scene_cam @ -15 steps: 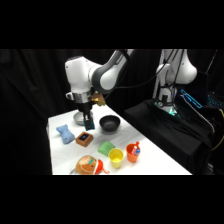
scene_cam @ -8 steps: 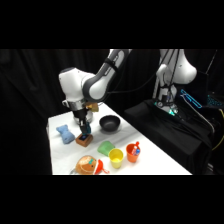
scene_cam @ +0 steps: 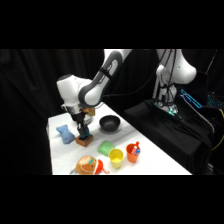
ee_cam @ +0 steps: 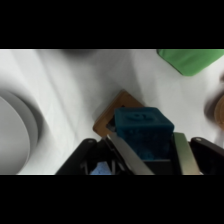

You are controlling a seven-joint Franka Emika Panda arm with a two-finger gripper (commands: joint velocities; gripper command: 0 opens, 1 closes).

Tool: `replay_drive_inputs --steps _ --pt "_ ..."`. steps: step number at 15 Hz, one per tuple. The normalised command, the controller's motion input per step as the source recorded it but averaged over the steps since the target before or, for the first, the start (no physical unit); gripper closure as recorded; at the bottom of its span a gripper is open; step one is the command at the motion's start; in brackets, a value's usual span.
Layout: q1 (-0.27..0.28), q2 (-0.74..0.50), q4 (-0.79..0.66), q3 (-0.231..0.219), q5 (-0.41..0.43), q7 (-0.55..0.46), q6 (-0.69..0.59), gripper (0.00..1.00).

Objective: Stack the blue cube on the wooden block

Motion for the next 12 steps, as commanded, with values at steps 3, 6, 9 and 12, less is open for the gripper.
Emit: replay_drive_inputs --steps 3,6,9,12 --pt "-0.068 0.09 0.13 0.025 0.159 -0.18 -0.04 0.76" --pt "-0.072 0.06 0.09 0.054 0.177 -0.19 -0.01 0.76" --pt "-0.040 0.02 0.06 0.062 0.154 -0.16 0.03 0.76" --pt "-0.002 0.01 0.05 0.041 0.118 -0.13 0.11 0.76"
